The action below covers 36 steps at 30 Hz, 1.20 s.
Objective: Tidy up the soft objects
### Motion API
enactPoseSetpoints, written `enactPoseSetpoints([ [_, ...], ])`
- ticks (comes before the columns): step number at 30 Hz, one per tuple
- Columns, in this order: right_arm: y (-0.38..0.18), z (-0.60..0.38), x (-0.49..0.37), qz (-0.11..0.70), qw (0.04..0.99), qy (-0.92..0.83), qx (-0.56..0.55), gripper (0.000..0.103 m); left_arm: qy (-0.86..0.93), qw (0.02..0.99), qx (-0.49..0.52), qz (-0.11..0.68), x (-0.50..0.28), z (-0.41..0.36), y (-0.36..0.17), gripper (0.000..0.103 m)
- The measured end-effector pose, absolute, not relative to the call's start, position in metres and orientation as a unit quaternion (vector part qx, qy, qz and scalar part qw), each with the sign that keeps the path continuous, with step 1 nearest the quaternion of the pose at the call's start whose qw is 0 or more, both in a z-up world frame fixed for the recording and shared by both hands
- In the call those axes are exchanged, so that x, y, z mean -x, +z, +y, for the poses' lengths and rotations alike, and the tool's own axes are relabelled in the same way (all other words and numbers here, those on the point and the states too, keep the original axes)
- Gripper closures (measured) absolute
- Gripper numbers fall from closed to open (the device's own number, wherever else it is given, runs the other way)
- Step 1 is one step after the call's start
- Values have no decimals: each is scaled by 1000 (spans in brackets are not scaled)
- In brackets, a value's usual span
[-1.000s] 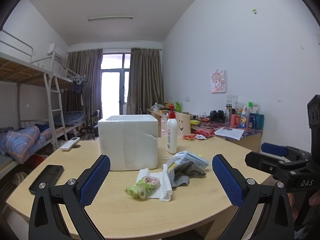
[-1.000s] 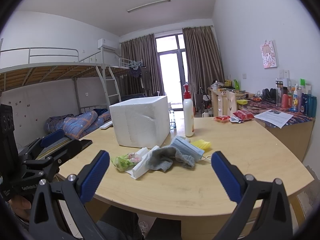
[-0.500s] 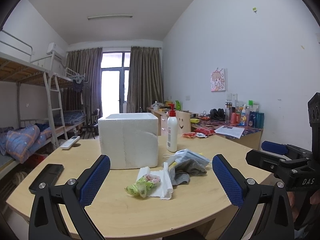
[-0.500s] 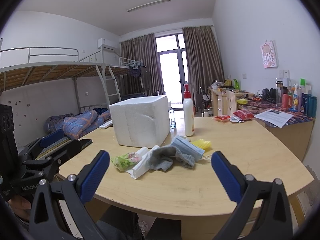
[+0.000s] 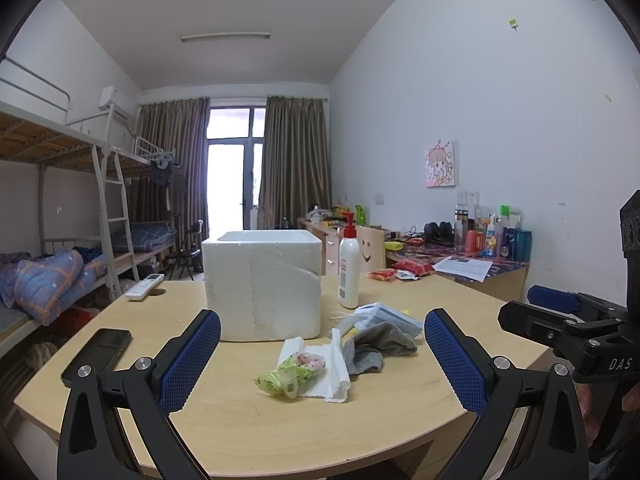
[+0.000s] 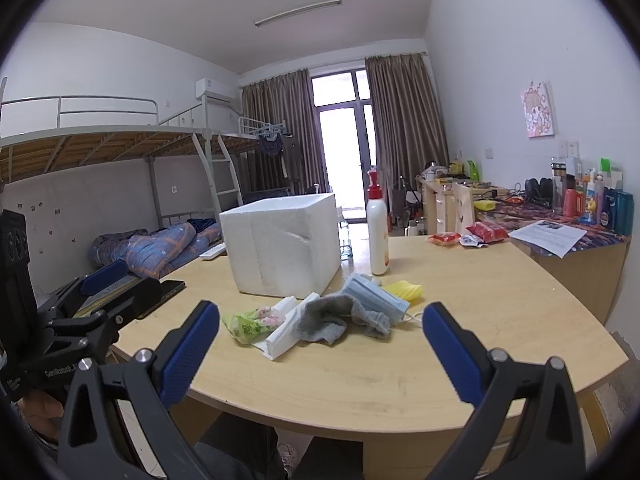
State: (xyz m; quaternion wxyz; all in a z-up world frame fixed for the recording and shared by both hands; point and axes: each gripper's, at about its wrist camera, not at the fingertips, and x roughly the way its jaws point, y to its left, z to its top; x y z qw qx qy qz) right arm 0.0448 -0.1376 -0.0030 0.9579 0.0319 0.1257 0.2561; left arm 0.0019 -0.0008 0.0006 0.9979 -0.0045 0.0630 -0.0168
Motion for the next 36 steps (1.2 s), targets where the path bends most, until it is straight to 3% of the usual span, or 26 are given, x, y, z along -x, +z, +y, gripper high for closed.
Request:
enactPoseSetpoints([
  [18, -4, -133, -43, 109, 961, 252, -26, 0, -12, 998, 9, 65, -7, 1, -2, 1],
  [36, -17, -120, -94, 180, 949, 258, -26, 0, -9, 989, 9, 146, -61, 19, -16, 1],
])
